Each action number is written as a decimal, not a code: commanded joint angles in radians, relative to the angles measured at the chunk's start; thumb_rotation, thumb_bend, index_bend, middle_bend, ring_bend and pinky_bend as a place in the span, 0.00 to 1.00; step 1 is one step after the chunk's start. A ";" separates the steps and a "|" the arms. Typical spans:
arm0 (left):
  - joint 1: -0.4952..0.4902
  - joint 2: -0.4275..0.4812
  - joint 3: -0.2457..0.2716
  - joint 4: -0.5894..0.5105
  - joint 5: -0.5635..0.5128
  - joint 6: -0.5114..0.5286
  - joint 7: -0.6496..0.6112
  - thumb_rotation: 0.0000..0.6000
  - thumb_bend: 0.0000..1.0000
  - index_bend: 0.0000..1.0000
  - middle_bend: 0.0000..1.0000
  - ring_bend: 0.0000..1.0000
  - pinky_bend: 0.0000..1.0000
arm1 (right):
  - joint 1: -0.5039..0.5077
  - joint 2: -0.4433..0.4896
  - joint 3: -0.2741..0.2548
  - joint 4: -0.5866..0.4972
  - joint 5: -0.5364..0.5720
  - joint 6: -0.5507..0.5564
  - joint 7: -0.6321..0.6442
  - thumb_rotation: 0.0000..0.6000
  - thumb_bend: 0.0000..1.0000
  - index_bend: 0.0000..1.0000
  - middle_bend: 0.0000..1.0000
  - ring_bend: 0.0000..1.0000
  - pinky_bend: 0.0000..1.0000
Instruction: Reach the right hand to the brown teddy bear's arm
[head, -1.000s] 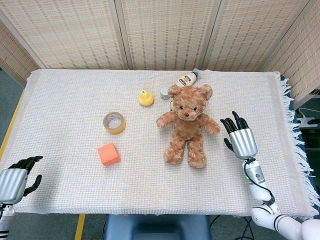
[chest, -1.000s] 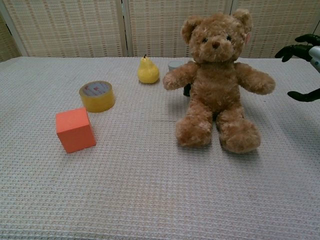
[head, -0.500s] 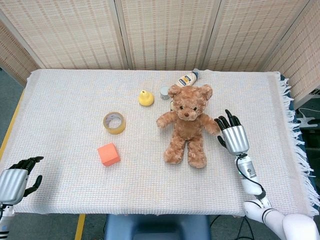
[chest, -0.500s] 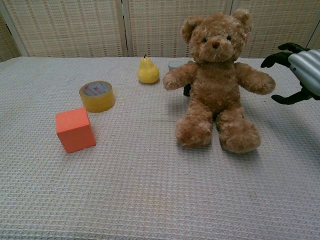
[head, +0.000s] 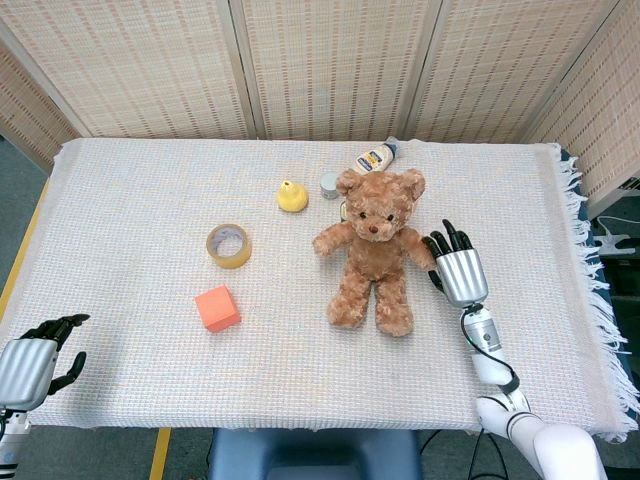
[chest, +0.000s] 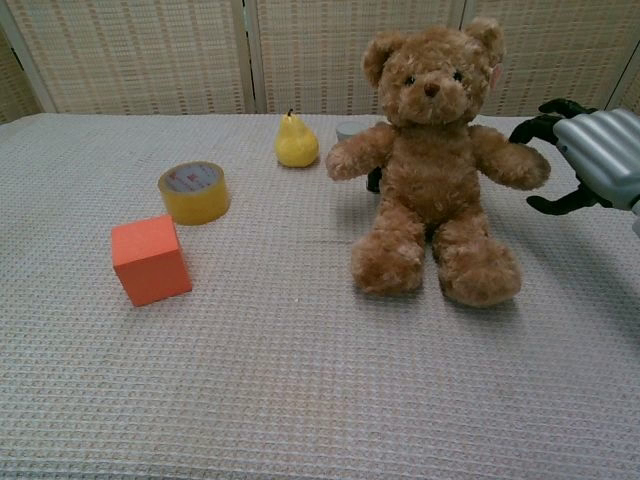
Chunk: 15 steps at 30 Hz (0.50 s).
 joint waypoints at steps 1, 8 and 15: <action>0.000 0.001 0.001 0.000 0.003 0.000 -0.002 1.00 0.40 0.24 0.31 0.32 0.49 | 0.015 -0.030 0.001 0.042 0.004 0.015 0.015 1.00 0.12 0.32 0.30 0.12 0.31; -0.001 0.002 0.004 0.000 0.009 -0.001 -0.005 1.00 0.40 0.24 0.31 0.32 0.49 | 0.033 -0.063 0.007 0.095 0.007 0.041 0.036 1.00 0.12 0.39 0.39 0.21 0.41; -0.002 0.004 0.009 0.003 0.019 -0.002 -0.014 1.00 0.40 0.24 0.31 0.32 0.49 | 0.059 -0.116 0.019 0.196 0.026 0.056 0.062 1.00 0.13 0.49 0.43 0.26 0.47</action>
